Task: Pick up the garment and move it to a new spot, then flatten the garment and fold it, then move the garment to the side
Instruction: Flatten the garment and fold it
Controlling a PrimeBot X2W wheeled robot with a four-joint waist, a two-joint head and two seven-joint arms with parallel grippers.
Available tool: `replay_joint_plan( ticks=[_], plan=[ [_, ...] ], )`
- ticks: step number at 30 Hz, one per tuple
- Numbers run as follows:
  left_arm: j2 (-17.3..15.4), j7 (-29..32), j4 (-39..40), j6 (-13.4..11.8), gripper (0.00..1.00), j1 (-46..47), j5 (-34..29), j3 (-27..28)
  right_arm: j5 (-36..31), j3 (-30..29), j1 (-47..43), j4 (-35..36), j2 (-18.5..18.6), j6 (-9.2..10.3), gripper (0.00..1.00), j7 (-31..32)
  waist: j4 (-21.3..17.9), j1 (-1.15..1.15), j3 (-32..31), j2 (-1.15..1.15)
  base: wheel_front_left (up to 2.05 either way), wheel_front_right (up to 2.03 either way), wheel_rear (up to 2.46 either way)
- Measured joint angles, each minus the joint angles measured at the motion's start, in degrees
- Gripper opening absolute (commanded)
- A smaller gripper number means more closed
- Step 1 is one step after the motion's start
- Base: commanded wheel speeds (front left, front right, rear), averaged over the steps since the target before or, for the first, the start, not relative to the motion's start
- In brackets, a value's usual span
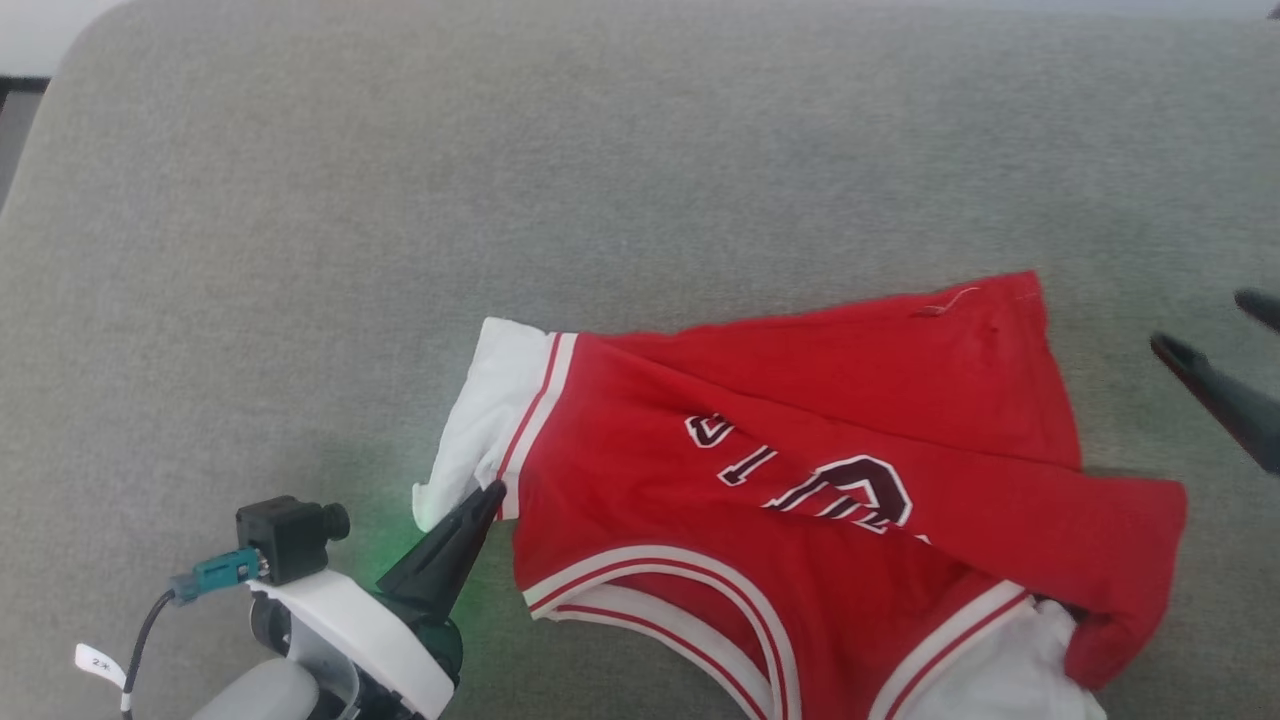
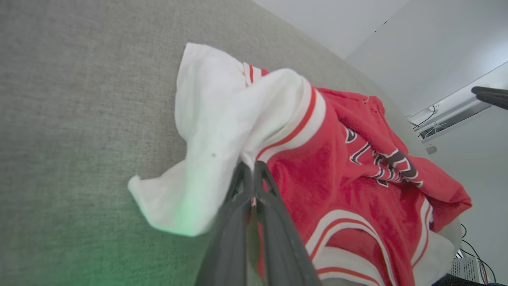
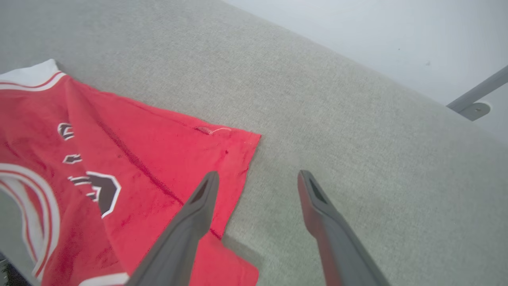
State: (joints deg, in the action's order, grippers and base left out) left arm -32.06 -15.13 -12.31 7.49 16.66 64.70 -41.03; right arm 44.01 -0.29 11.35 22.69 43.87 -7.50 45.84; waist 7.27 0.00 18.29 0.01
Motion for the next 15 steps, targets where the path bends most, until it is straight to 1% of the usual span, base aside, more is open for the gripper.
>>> replay_joint_plan(
  ticks=[2, 4, 8, 10, 13, 15],
  plan=[
    [0.18, 0.00, -0.05, 0.00, 0.00, 0.49, 0.01, -0.31, -1.87, 1.98, 3.83, -2.74, -1.20, 0.00, 1.00, -0.03, 0.70, 0.00, 0.70, 0.00, 0.00, 0.00, 0.00],
    [0.37, 0.00, -0.13, 0.01, 0.00, 1.01, 0.04, -0.54, -3.61, 5.15, 7.15, -6.17, -2.32, 0.00, 1.00, 0.41, 1.39, 0.00, 1.46, 0.00, 0.00, 0.00, 0.00],
    [1.29, 0.00, -0.19, 0.00, 0.00, 2.61, 0.05, -1.18, -4.86, 10.90, 12.87, -14.26, -3.90, -0.01, 1.00, 1.93, 2.80, 0.00, 3.23, 0.00, 0.00, 0.00, 0.00],
    [1.79, 0.00, -0.23, 0.00, 0.00, 3.72, 0.04, -1.76, -5.94, 13.72, 15.04, -17.91, -3.44, -0.01, 1.00, 2.87, 3.61, 0.00, 4.17, 0.00, 0.00, 0.00, 0.00],
    [2.41, 0.00, -0.32, 0.01, 0.00, 5.28, 0.03, -2.35, -7.43, 16.27, 18.18, -23.42, -2.67, -0.01, 1.00, 3.66, 4.83, 0.00, 5.57, 0.00, 0.00, 0.00, 0.00],
    [2.76, 0.00, -0.45, 0.00, 0.00, 5.87, 0.03, -2.56, -7.30, 18.71, 19.34, -25.08, -2.20, 0.02, 1.00, 4.88, 5.57, 0.00, 6.41, 0.00, 0.00, 0.00, 0.00]
  ],
)
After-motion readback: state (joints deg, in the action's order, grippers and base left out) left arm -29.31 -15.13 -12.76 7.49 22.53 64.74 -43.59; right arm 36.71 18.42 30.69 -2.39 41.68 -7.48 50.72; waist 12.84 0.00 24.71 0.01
